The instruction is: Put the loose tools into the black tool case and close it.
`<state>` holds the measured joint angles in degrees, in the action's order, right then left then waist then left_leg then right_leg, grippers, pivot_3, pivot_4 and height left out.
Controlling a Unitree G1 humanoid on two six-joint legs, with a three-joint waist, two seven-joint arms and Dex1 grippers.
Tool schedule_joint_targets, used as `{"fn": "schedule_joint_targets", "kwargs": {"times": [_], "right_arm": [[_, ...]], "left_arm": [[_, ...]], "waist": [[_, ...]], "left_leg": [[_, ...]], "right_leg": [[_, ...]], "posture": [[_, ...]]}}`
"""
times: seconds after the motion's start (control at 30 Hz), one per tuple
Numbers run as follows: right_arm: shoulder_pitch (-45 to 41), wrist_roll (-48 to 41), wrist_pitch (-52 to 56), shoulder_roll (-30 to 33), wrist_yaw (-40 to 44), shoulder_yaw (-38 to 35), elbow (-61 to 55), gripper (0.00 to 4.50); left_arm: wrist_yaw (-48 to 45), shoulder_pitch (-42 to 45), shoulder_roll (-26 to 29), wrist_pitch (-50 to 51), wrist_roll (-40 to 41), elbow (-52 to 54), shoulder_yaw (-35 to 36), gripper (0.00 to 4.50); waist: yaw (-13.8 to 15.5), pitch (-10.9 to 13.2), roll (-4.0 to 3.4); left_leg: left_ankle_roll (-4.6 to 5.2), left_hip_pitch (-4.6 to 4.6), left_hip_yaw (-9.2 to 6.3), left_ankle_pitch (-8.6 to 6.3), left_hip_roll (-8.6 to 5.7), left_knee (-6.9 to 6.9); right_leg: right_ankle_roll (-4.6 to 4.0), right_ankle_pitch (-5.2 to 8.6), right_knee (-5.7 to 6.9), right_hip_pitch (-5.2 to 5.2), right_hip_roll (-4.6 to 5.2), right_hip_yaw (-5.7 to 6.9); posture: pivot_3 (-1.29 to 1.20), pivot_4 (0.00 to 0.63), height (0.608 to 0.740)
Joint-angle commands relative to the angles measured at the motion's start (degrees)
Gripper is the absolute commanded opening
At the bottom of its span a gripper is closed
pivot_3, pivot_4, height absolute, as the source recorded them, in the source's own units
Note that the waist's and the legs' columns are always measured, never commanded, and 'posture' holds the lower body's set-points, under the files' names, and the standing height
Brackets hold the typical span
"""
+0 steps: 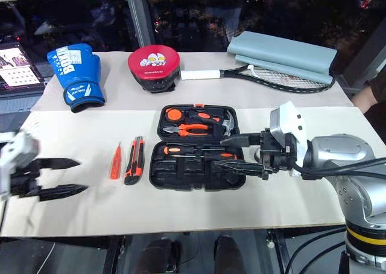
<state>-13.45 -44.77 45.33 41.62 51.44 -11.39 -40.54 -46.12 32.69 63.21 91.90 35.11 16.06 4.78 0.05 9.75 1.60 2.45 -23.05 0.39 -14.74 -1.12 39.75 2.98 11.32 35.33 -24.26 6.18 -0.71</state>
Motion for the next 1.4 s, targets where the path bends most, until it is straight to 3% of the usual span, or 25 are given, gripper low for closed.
{"fn": "schedule_joint_targets", "kwargs": {"times": [0.03,0.23,0.47,0.5,0.57,0.83,0.9,1.17,1.23,1.3,1.4], "right_arm": [[1.3,-0.7,-2.2,-1.5,-4.3,-0.1,-3.9,4.47],[2.3,-0.5,-2.8,-2.1,-8.0,1.1,-6.0,4.47],[3.0,-2.0,-2.8,-2.0,-11.7,-0.1,-7.2,4.47],[3.1,-2.2,-2.8,-1.9,-12.1,-0.1,-7.5,4.50],[3.5,-2.8,-2.7,-1.8,-13.1,-0.6,-8.1,4.50],[4.4,-5.9,-2.4,-1.3,-16.0,-2.3,-8.8,4.50],[4.5,-6.3,-2.4,-1.0,-16.4,-2.4,-8.9,4.50],[4.4,-7.7,-2.7,0.4,-17.0,-2.8,-7.8,4.50],[4.9,-7.3,-2.7,1.2,-16.3,-2.6,-7.6,4.50],[5.7,-6.9,-2.7,2.2,-15.3,-2.7,-7.6,4.50],[7.6,-8.8,-1.7,4.0,-13.9,-3.8,-7.8,4.50]], "left_arm": [[10.5,6.8,-3.4,0.6,2.6,-7.3,-6.1,4.50],[25.4,12.5,-11.7,0.6,8.2,-20.4,-8.1,4.50],[37.0,12.0,-13.4,0.6,19.6,-23.3,-11.8,4.50],[38.6,11.8,-13.5,0.6,20.8,-24.1,-12.3,3.98],[40.9,11.2,-14.2,0.6,20.9,-24.1,-12.5,3.50],[47.3,10.8,-14.0,0.6,27.6,-26.7,-15.2,0.70],[47.9,11.0,-13.8,0.6,28.8,-26.9,-16.0,0.70],[47.3,12.3,-12.6,0.6,28.9,-28.0,-18.5,0.70],[44.7,13.1,-11.9,0.6,25.0,-27.1,-19.3,0.43],[37.4,14.3,-9.1,-3.6,19.2,-24.1,-23.8,0.40],[18.3,18.2,-3.1,-21.2,5.7,-24.1,-34.3,0.40]], "waist": [[-0.1,0.0,0.01],[-0.4,0.1,0.12],[-0.5,0.1,0.16],[-0.4,0.1,0.16],[-0.3,0.1,0.15],[-0.1,0.0,0.08],[0.0,0.0,0.05],[0.0,-0.1,-0.03],[0.0,-0.1,-0.03],[-0.1,-0.1,-0.03],[-0.1,-0.1,-0.03]], "left_leg": [[0.00,0.01,-0.01,0.00,0.00,0.00],[-0.02,0.05,-0.02,0.01,-0.01,0.03],[-0.03,0.00,-0.06,0.01,-0.04,0.02],[-0.04,0.02,-0.06,0.02,-0.04,0.02],[-0.04,0.13,-0.06,0.02,-0.06,0.02],[-0.05,0.24,-0.04,0.03,-0.18,0.02],[-0.05,0.25,-0.03,0.03,-0.19,0.02],[-0.05,0.27,-0.02,0.03,-0.23,0.02],[-0.05,0.28,-0.02,0.03,-0.24,0.02],[-0.05,0.27,-0.01,0.03,-0.25,0.02],[-0.07,0.26,0.07,0.04,-0.26,0.01]], "right_leg": [[0.00,0.00,-0.01,0.02,0.00,-0.01],[0.01,0.01,0.08,-0.02,-0.01,-0.04],[0.00,0.00,0.12,-0.08,0.08,-0.05],[0.00,0.00,0.14,-0.07,0.08,-0.05],[0.00,0.00,0.18,0.00,0.11,-0.07],[0.01,0.01,0.27,0.07,0.21,-0.10],[0.02,0.02,0.29,0.07,0.22,-0.11],[0.04,0.05,0.29,0.10,0.24,-0.12],[0.04,0.05,0.29,0.10,0.23,-0.11],[0.04,0.06,0.29,0.10,0.23,-0.12],[0.02,0.08,0.29,0.09,0.19,-0.12]], "posture": [[0.00,0.150,0.736],[0.00,0.150,0.736],[0.00,0.150,0.736],[0.00,0.150,0.736],[0.00,0.150,0.736],[0.00,0.150,0.736],[0.00,0.150,0.736],[0.00,0.150,0.736],[0.00,0.150,0.736],[0.00,0.150,0.736],[0.00,0.150,0.736]]}}
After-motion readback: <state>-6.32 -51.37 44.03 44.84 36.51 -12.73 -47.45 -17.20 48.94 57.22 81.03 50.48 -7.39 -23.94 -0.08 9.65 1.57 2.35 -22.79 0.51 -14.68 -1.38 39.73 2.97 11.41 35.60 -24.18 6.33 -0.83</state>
